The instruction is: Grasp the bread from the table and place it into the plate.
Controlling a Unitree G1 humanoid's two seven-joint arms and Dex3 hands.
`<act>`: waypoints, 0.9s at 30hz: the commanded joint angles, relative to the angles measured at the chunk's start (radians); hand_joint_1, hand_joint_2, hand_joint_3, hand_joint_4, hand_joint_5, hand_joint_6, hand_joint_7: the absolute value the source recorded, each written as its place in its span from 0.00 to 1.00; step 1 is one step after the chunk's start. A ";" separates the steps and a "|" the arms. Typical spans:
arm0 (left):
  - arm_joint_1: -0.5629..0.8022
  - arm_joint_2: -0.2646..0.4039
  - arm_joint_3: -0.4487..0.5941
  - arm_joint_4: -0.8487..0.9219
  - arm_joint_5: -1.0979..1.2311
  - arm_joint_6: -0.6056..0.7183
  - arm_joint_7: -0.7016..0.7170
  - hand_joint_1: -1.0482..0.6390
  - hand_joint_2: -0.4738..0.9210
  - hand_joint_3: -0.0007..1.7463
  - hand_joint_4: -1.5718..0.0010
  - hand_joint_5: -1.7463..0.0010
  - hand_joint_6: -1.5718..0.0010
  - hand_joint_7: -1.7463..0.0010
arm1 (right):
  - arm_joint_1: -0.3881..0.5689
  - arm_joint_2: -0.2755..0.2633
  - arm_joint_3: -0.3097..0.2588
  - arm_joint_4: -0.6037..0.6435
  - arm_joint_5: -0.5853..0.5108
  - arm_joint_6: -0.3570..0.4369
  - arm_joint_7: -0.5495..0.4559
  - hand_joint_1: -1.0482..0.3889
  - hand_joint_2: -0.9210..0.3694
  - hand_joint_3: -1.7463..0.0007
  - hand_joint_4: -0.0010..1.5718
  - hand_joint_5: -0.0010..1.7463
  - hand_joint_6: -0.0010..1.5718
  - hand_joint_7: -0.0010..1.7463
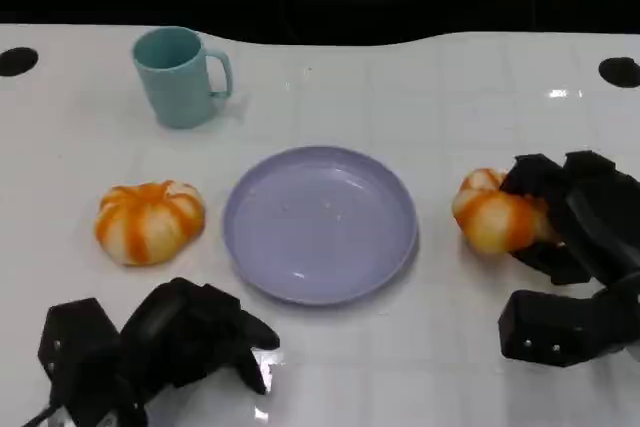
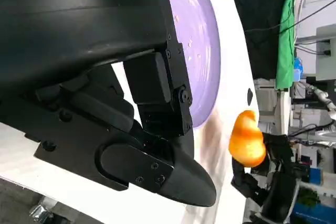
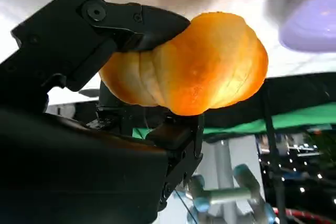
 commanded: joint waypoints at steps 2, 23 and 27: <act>0.014 0.016 0.002 -0.020 -0.001 0.014 0.010 0.00 1.00 0.02 0.14 0.50 0.00 0.93 | -0.010 -0.014 -0.031 -0.084 0.032 -0.052 -0.013 0.56 0.39 0.32 0.59 1.00 0.42 1.00; 0.014 0.021 0.007 -0.014 -0.014 0.010 -0.019 0.00 1.00 0.02 0.15 0.50 0.00 0.94 | -0.036 0.118 -0.038 -0.337 0.098 -0.118 0.288 0.61 0.53 0.15 0.62 1.00 0.52 0.92; 0.016 0.022 0.006 -0.016 -0.011 0.006 -0.017 0.00 1.00 0.02 0.15 0.50 0.00 0.94 | -0.075 0.164 -0.022 -0.267 0.090 -0.119 0.302 0.60 0.52 0.15 0.62 1.00 0.52 0.91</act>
